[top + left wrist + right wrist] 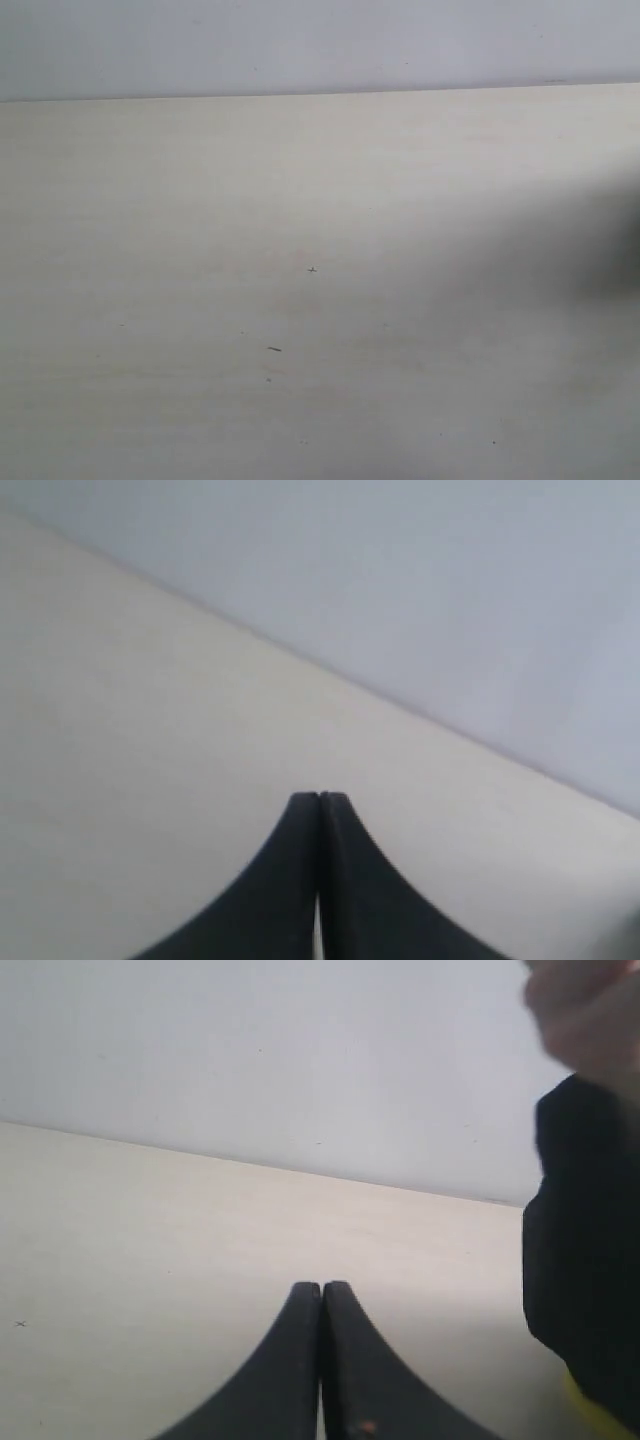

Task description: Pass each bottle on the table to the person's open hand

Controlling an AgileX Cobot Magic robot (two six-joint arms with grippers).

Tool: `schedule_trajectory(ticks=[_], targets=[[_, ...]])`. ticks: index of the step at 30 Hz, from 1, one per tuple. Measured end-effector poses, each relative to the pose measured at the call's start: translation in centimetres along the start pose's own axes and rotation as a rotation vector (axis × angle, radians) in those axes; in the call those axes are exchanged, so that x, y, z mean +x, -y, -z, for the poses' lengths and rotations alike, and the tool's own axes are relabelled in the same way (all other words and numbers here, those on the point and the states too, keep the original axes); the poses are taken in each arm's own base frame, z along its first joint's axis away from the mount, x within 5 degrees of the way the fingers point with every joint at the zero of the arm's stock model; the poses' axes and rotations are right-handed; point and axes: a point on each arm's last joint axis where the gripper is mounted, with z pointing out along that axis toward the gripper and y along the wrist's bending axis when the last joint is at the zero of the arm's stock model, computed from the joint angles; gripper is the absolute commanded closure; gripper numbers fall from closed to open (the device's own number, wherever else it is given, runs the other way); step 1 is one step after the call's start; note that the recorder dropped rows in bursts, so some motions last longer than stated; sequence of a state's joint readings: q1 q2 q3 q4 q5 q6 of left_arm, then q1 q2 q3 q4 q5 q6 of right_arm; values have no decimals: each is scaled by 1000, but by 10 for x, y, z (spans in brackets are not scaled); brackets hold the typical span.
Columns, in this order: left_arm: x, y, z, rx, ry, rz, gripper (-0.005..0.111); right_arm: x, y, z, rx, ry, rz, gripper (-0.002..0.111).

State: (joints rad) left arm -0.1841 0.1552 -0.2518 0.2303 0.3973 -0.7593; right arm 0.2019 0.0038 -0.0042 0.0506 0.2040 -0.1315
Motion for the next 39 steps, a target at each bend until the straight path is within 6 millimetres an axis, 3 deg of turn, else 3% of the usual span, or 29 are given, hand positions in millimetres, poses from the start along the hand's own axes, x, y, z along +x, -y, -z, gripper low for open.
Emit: schedule_trajectory(ticks=[8, 24, 34, 39], targets=[[41, -23, -8, 61, 174, -74, 107, 0, 0, 0, 0, 0, 0, 108], [43, -28, -9, 2, 172, -105, 107, 0, 0, 0, 0, 0, 0, 108], [45, -27, -9, -18, 162, -553, 107, 2, 0, 0, -2, -18, 0, 108], [45, -27, -9, -16, 162, -506, 107, 3, 0, 0, -4, -28, 0, 108]])
